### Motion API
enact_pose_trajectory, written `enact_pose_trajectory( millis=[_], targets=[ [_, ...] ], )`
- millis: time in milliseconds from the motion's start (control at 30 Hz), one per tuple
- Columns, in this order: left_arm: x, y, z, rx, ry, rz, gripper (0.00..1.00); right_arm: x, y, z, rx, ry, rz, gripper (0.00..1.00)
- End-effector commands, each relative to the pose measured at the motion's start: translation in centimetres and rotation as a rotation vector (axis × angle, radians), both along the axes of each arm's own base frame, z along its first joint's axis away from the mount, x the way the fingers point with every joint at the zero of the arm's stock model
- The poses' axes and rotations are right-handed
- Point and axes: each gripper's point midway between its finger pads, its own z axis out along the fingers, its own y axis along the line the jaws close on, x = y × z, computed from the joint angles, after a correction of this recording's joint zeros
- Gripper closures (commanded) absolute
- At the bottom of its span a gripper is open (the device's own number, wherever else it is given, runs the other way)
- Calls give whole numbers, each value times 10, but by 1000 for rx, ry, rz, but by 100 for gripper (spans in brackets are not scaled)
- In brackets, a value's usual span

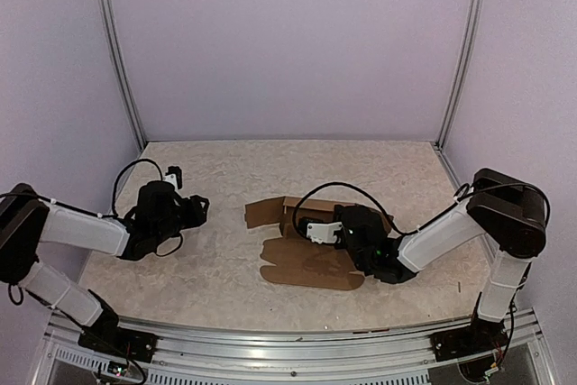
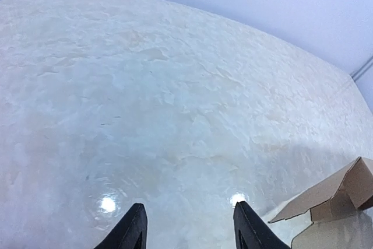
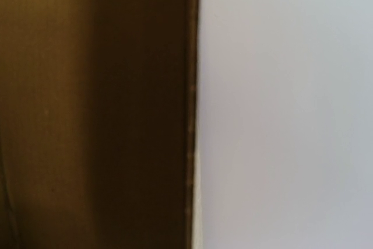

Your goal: Fold the paper box

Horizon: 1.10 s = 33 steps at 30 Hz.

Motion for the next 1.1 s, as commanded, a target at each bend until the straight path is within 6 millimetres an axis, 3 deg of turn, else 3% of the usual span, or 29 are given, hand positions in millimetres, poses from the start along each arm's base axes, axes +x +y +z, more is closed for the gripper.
enact_pose_trajectory(
  millis=[0, 67, 133, 200, 333, 500, 700, 900, 1067],
  targets=[
    [14, -72, -12, -20, 28, -351, 51, -7, 3, -17, -50, 20, 12, 100],
    [7, -106, -23, -16, 18, -512, 52, -8, 2, -18, -54, 16, 10, 100],
    [8, -123, -30, -9, 19, -569, 52, -8, 2, -19, -57, 16, 10, 100],
    [8, -138, -43, -11, 46, -631, 53, -9, 1, -20, -61, 15, 10, 100],
    [-1, -158, -49, -10, 28, -729, 54, -10, 0, -22, -73, 15, 9, 100],
    [-20, -162, -54, 10, 34, -785, 53, -10, -2, -24, -83, 16, 5, 100],
    [-41, -161, -37, -34, -40, -837, 51, -11, -2, -26, -91, 20, 7, 100],
    [-49, -181, -30, -66, -96, -942, 51, -13, 0, -29, -103, 17, 13, 100],
    [-47, -187, -30, -70, -118, -947, 50, -14, 0, -27, -99, 18, 13, 100]
  ],
)
